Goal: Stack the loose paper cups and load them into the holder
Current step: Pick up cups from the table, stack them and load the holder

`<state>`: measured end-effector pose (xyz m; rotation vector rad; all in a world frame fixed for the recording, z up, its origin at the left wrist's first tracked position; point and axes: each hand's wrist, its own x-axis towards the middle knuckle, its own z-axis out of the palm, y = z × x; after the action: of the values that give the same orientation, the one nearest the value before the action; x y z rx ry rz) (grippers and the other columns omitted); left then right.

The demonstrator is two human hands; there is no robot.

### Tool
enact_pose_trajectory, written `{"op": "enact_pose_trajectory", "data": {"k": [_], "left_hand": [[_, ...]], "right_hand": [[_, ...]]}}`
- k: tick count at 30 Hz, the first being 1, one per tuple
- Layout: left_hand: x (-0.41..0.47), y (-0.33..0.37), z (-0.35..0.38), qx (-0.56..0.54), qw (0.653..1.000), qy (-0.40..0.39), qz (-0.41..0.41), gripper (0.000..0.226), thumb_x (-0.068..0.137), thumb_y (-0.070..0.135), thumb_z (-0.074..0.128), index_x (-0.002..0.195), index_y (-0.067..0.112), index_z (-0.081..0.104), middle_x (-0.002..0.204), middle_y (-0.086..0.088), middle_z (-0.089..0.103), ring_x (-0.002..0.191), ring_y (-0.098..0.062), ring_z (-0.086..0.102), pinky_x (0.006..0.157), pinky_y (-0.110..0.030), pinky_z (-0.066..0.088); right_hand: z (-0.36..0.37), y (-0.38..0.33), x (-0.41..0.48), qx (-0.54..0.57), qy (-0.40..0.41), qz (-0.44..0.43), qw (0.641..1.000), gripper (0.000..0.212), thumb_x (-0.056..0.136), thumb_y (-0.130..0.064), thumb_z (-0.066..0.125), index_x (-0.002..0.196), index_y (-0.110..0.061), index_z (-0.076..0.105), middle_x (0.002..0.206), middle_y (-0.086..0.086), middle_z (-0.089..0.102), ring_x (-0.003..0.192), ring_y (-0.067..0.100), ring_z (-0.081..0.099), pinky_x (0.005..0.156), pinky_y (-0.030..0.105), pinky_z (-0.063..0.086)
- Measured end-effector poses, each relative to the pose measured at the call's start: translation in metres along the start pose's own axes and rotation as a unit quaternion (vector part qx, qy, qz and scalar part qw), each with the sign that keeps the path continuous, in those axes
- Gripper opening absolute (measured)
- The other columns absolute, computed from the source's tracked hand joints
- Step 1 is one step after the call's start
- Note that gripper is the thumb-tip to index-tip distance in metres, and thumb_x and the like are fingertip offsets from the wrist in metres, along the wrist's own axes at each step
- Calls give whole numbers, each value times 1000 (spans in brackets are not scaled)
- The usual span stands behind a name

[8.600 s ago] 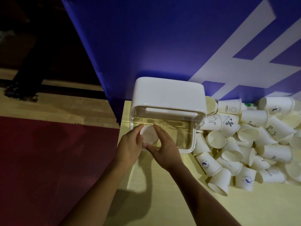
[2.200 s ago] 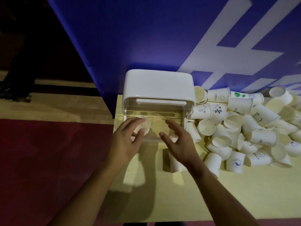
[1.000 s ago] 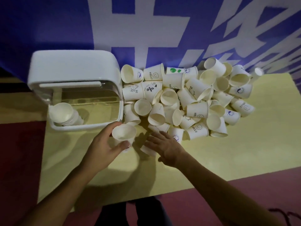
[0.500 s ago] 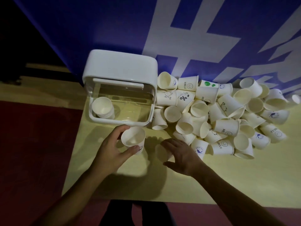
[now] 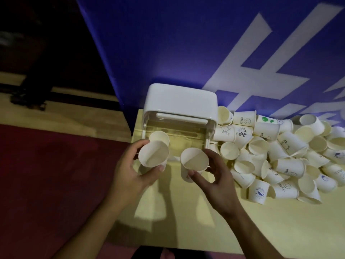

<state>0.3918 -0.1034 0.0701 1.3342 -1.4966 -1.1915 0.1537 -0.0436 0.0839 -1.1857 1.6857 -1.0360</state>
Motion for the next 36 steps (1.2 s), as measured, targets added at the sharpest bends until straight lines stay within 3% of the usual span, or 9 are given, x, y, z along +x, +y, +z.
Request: {"op": "enact_pose_trajectory", "data": {"k": [4, 7, 10, 13, 16, 19, 28, 36], "left_hand": [[26, -5, -11, -4, 999, 35, 4, 69, 70, 34, 93, 129, 26, 59, 126, 3, 67, 115, -24, 65, 92, -55, 55], [46, -4, -8, 31, 998, 46, -3, 72, 66, 35, 97, 126, 32, 58, 123, 11, 66, 113, -17, 64, 90, -49, 56], [60, -10, 0, 37, 998, 40, -9, 79, 65, 44, 93, 134, 33, 56, 129, 12, 64, 118, -15, 61, 96, -46, 54], [67, -17, 7, 45, 999, 21, -4, 74, 74, 52, 83, 139, 31, 55, 134, 11, 62, 123, -13, 58, 100, -37, 52], [69, -21, 12, 52, 999, 14, -3, 67, 80, 37, 87, 139, 26, 56, 133, 9, 62, 122, -8, 58, 95, -19, 49], [71, -28, 15, 46, 999, 5, 2, 65, 79, 25, 89, 136, 23, 58, 131, 10, 63, 120, -7, 59, 94, -19, 49], [84, -37, 25, 13, 1000, 2, -1, 63, 77, 29, 90, 131, 26, 58, 124, 13, 65, 115, -10, 62, 93, -21, 49], [85, -40, 27, -9, 1000, 4, 0, 60, 78, 23, 89, 130, 20, 60, 124, 11, 67, 116, -10, 63, 93, -20, 49]], "right_hand": [[20, -6, 13, 21, 13, 6, 1000, 64, 81, -36, 87, 136, -36, 55, 125, -17, 66, 120, 13, 63, 97, 37, 54], [27, -5, 24, 19, 18, -1, 1000, 70, 76, -48, 82, 140, -34, 55, 128, -17, 65, 122, 13, 62, 95, 30, 52], [27, -4, 31, 22, 19, 0, 1000, 66, 77, -47, 81, 137, -33, 57, 127, -14, 66, 119, 12, 62, 92, 25, 50], [24, -2, 38, 23, 24, 11, 999, 64, 76, -51, 81, 134, -38, 57, 126, -14, 67, 115, 13, 64, 92, 31, 53], [20, 2, 44, 26, 26, 19, 999, 60, 78, -41, 84, 132, -39, 58, 125, -15, 68, 113, 15, 66, 92, 36, 55], [17, 7, 47, 22, 26, 30, 999, 65, 80, -37, 87, 138, -33, 57, 126, -16, 67, 114, 13, 66, 94, 40, 56], [16, 13, 58, 18, 26, 44, 999, 67, 75, -45, 84, 135, -34, 57, 122, -14, 69, 109, 13, 68, 90, 34, 56], [16, 15, 60, 20, 18, 55, 998, 67, 77, -39, 85, 137, -29, 57, 120, -16, 69, 108, 12, 69, 94, 39, 57]]}}
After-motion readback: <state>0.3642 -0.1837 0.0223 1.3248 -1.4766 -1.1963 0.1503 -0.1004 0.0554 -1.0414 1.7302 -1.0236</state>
